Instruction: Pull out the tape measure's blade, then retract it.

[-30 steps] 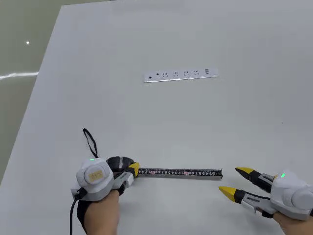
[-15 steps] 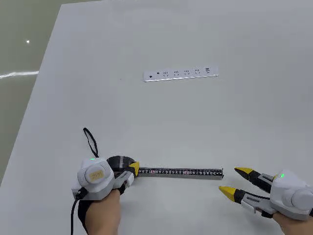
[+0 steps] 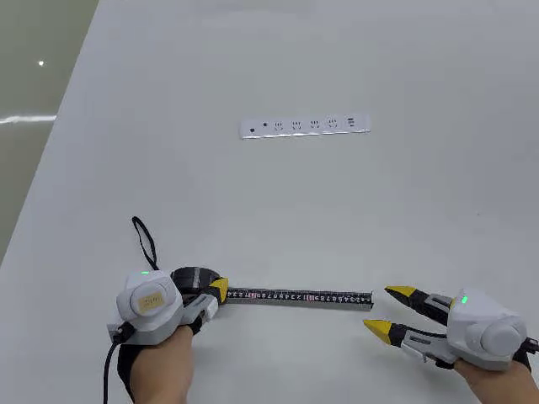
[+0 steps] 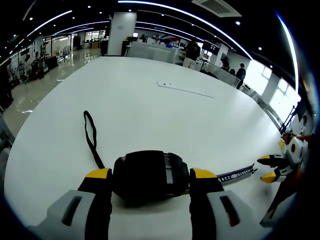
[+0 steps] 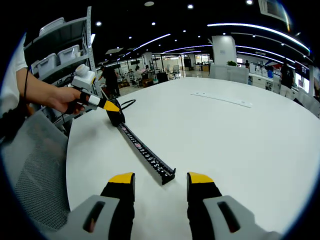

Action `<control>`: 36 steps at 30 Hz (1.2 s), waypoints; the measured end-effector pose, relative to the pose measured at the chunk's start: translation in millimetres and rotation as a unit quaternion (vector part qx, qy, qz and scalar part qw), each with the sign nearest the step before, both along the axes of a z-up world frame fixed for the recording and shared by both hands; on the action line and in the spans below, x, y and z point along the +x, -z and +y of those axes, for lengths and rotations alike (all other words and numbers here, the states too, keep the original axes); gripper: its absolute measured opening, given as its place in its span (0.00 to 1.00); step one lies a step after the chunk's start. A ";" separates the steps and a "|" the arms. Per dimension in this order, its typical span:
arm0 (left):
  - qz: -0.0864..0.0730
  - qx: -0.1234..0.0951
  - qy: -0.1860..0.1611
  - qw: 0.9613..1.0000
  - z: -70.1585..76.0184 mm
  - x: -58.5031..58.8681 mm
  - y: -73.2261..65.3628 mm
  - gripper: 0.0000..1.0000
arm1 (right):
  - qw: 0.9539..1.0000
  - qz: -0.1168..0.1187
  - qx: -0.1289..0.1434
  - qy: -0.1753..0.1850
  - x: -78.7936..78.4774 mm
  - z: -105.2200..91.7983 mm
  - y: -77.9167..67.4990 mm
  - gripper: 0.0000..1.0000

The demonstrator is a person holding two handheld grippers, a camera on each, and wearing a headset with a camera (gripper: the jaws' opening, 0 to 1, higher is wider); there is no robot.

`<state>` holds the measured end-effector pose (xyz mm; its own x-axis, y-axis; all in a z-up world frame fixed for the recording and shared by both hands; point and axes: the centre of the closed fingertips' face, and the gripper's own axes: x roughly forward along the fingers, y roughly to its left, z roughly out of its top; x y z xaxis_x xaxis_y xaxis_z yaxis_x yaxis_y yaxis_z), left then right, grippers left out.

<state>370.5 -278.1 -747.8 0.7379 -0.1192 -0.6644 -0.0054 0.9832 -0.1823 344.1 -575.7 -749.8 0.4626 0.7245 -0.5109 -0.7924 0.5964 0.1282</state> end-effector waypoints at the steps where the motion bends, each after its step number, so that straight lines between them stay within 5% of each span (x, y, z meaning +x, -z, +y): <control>1: 0.000 0.000 0.000 1.000 0.0 0.0 0.0 0.60 | 1.000 0.000 0.002 -0.004 0.7 0.2 0.0 0.41; 3: 0.001 -0.002 0.000 1.000 -0.1 0.0 0.0 0.60 | 1.000 -0.002 0.018 -0.015 1.6 2.4 -2.0 0.40; 17: 0.003 -0.003 -0.002 1.000 0.6 -0.3 0.6 0.61 | 0.997 -0.010 -0.009 -0.073 6.8 3.4 15.1 0.36; 36: 0.006 -0.007 -0.006 1.000 0.4 -3.3 2.8 0.61 | 0.991 -0.007 -0.002 -0.130 10.3 12.3 25.8 0.24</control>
